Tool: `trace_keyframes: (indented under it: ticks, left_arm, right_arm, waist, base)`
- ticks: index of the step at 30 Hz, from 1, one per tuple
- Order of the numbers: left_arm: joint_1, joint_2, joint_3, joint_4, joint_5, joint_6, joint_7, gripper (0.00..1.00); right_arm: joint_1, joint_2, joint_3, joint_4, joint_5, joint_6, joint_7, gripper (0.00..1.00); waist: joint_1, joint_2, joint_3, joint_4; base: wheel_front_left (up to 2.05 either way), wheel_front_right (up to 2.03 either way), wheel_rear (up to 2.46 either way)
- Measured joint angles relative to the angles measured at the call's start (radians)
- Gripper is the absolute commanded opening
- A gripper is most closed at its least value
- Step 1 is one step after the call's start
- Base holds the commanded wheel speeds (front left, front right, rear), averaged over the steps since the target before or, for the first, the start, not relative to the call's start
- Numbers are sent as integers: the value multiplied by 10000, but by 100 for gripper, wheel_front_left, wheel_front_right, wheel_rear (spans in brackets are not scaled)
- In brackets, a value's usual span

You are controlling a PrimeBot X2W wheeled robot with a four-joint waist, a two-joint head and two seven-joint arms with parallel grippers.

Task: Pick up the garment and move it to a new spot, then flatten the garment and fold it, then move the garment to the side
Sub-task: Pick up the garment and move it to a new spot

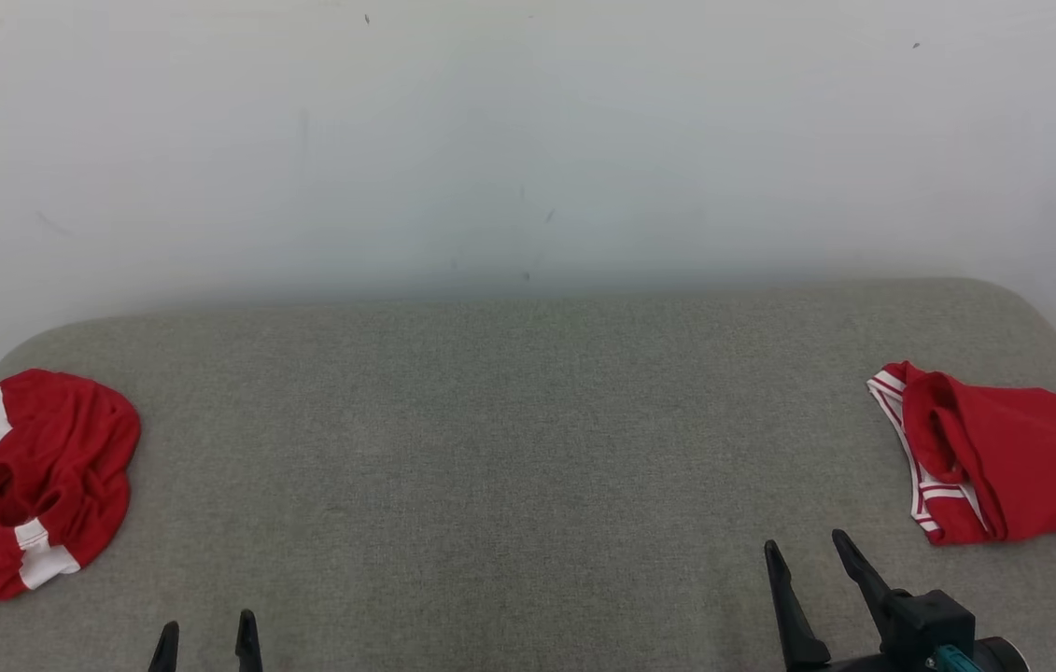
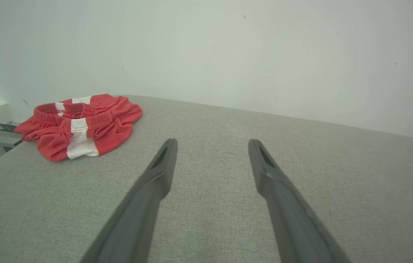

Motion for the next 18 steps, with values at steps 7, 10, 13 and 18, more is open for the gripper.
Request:
trace_keyframes:
  ticks: [7,10,13,18]
  left_arm:
    - [-54,-4,-136,-31,69,13,0,100]
    - [-57,-6,-136,-48,73,27,0,100]
    - [-58,-4,-109,-71,127,17,0,100]
    - [-20,42,121,-102,267,-75,0,100]
  right_arm:
    - [89,2,-42,-25,115,0,4,100]
    - [160,0,-61,-27,167,0,2,100]
    - [214,6,-63,-25,236,0,-6,100]
    - [237,4,-56,17,451,0,-105,100]
  waist:
    - [0,0,30,76]
    - [0,0,25,192]
    - [0,0,7,458]
    - [0,1,-45,1117]
  base:
    - [0,0,0]
    - [0,0,0]
    - [0,0,0]
    - [0,0,0]
